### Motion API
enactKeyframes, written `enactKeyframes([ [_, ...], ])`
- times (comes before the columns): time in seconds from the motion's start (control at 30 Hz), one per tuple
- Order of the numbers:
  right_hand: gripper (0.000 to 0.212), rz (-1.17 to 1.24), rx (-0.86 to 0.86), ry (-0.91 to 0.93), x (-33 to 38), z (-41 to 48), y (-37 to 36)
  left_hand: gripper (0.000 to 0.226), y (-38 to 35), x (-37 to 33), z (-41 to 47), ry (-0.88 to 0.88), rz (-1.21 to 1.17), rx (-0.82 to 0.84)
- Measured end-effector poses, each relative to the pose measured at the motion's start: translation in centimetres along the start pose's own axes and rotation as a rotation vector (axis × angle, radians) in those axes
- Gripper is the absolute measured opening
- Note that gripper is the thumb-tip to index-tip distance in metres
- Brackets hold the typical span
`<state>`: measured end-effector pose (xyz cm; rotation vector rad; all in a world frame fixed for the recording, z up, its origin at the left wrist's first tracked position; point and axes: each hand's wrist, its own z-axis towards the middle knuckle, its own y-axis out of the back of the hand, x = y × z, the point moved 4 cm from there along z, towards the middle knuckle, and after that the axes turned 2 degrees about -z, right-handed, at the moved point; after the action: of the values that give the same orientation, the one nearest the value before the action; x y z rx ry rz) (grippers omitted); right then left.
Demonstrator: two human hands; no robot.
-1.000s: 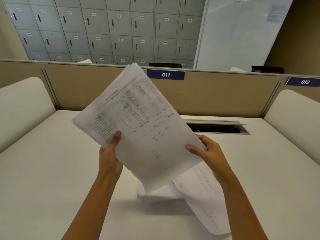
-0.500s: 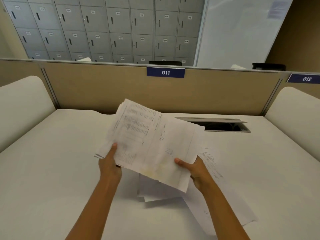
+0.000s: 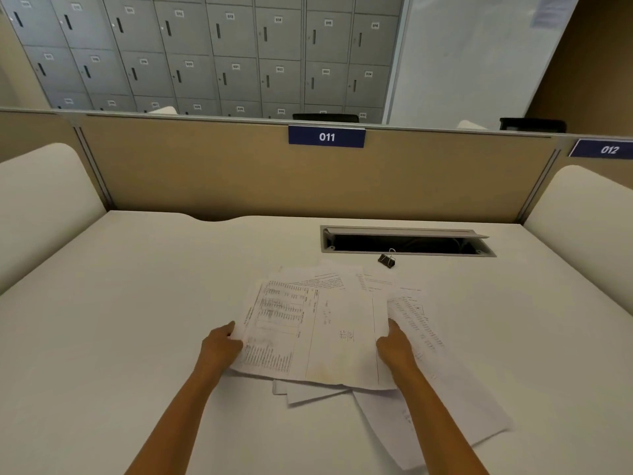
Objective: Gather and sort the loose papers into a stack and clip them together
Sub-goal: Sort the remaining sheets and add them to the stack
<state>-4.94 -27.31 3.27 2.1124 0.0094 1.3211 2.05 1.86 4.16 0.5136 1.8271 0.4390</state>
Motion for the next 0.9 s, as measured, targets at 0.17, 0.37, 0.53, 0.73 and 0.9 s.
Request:
enactKeyframes([
  [0.17, 0.061, -0.345, 0.046, -0.055, 0.5, -0.3, -0.8, 0.048, -0.7, -0.4, 1.0, 0.036, 0.208, 0.057],
  [0.37, 0.065, -0.158, 0.013, -0.069, -0.1, 0.1, -0.9, 0.041, -1.2, -0.5, 1.1, 0.044, 0.186, -0.016],
  [0.53, 0.057, 0.370, 0.078, -0.181, -1.7, 0.2, 0.7, 0.032, -0.3, 0.2, 1.6, 0.065, 0.036, 0.056],
  [0.73, 0.041, 0.470, 0.079, 0.045, 0.9, -0.5, 3.3, 0.028, 1.2, -2.0, 1.1, -0.073, -0.275, 0.012],
  [0.9, 0.042, 0.553, -0.029, 0.316, 4.1, -1.2, 5.1, 0.041, 1.9, -5.4, -0.5, -0.371, -0.556, 0.056],
])
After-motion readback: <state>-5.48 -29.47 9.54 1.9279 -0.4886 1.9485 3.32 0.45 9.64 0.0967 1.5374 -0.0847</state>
